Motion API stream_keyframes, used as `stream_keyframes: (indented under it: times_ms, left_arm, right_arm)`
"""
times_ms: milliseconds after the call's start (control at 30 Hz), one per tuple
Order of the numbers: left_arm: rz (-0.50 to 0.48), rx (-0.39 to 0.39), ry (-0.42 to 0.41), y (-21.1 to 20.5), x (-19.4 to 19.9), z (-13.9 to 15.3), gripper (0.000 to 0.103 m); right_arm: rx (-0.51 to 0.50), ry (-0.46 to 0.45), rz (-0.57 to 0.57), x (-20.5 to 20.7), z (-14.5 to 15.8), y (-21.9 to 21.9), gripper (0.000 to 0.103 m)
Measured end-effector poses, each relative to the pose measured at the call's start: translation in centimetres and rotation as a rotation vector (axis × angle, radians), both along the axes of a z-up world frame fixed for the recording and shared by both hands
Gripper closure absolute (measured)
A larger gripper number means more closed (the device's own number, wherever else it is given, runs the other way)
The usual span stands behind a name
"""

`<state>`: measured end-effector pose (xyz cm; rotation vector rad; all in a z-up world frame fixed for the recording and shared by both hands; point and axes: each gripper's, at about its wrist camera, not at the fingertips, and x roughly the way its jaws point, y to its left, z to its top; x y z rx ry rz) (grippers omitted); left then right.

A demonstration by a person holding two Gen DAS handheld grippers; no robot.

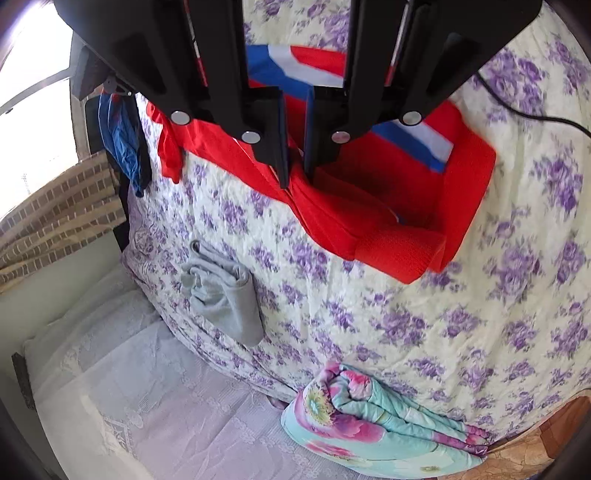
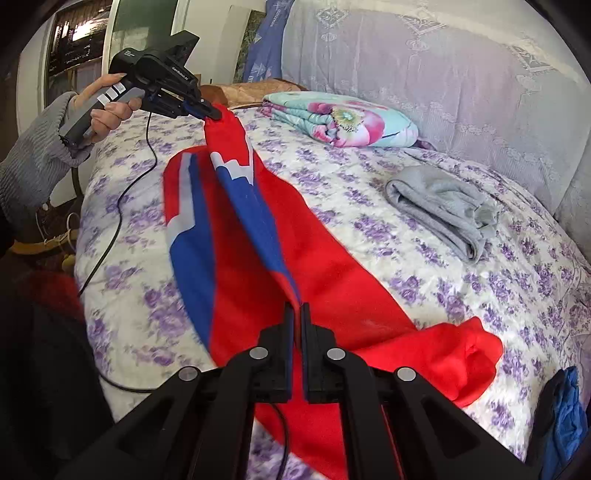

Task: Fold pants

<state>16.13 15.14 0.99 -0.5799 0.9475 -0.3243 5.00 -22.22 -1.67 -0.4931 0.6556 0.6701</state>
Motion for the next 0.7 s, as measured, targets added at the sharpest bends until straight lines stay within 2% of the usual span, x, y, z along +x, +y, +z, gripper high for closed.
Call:
stream_keyframes:
  times_ms: [100, 233, 300, 533, 633, 700]
  left_arm:
    - [0.016, -0.025, 0.041, 0.9, -2.6, -3.0, 0.096]
    - [0.085, -0.103, 0.115, 3.1, -4.7, -7.6, 0.096]
    - [0.105, -0.123, 0.12, 3.6, -5.3, -8.4, 0.096]
    - [0.109, -0.093, -0.029, 3.5, -6.1, -3.5, 0.096]
    - [0.099, -0.033, -0.054, 3.0, -5.5, -2.5, 0.095]
    - [0.135, 0.026, -0.03, 3.6, -5.4, -3.1, 0.091]
  right_arm:
    - [-0.02, 0.043, 0.02, -1.8, -1.3, 0.5, 0.1]
    - [-0.015, 0.087, 0.034, -2.9, -3.1, 1.3, 0.1]
    - [-0.016, 0.095, 0.033, -3.3, -3.6, 1.6, 0.1]
    - [0.001, 0.121, 0.007, -3.2, -4.6, 1.6, 0.1]
    - [0.019, 0.139, -0.005, -2.9, -5.1, 1.6, 0.1]
    - [0.03, 0.147, -0.012, -2.8, -5.3, 1.5, 0.099]
